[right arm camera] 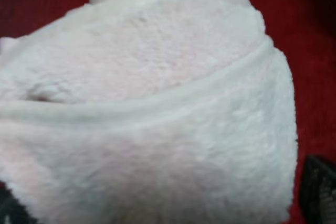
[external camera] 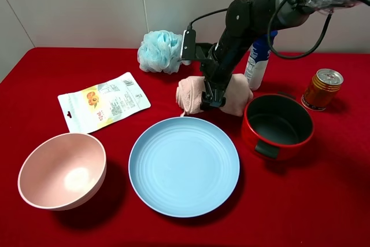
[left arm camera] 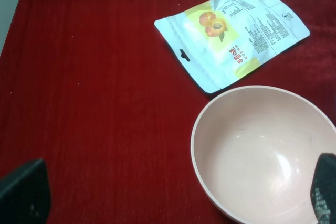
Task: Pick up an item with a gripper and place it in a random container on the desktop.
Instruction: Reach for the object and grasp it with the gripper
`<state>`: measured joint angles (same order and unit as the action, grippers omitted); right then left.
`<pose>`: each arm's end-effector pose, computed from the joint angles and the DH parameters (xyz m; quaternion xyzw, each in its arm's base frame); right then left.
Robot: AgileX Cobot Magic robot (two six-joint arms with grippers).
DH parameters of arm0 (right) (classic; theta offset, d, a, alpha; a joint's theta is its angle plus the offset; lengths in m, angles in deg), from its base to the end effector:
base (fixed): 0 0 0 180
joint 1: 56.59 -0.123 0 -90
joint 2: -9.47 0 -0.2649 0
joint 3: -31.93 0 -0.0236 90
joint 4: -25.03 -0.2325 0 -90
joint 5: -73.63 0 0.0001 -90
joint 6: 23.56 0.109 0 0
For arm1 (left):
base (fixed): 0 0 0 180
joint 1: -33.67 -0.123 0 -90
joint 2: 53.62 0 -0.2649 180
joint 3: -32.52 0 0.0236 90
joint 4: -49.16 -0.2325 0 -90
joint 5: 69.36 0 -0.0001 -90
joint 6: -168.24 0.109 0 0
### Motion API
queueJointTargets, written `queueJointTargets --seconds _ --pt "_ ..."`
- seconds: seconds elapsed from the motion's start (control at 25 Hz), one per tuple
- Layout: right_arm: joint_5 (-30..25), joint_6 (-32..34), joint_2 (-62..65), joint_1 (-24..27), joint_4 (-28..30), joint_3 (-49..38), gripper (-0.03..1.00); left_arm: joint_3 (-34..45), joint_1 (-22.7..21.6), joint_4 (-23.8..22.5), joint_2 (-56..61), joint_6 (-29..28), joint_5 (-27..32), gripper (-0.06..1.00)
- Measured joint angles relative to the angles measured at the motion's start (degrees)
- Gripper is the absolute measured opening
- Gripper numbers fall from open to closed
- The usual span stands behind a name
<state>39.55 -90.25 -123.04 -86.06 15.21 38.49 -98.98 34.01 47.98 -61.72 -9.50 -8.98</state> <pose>0.3594 0.2151 0.0991 -0.6890 0.7013 0.0013 0.1827 0.0159 0.0019 0.2585 0.0190 0.8523 0.0190 0.5224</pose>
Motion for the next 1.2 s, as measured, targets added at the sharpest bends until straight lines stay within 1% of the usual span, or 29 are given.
queueJointTargets --seconds 0.4,0.6,0.64,0.72,0.8,1.2 --pt "0.45 -0.06 -1.56 0.07 -0.17 0.0 0.69 0.0 0.0 0.0 0.0 0.0 0.0 0.99" --pt "0.45 1.18 -1.56 0.07 -0.23 0.0 0.69 0.0 0.0 0.0 0.0 0.0 0.0 0.99" --pt "0.45 1.22 -1.56 0.07 -0.28 0.0 0.66 0.0 0.0 0.0 0.0 0.0 0.0 0.99" --pt "0.27 1.45 -1.56 0.07 -0.54 0.0 0.54 0.0 0.0 0.0 0.0 0.0 0.0 0.99" --pt "0.48 1.61 -1.56 0.07 -0.96 0.03 0.34 0.0 0.0 0.0 0.0 0.0 0.0 0.99" --pt "0.48 2.46 -1.56 0.13 -1.54 0.07 0.34 0.0 0.0 0.0 0.0 0.0 0.0 0.99"
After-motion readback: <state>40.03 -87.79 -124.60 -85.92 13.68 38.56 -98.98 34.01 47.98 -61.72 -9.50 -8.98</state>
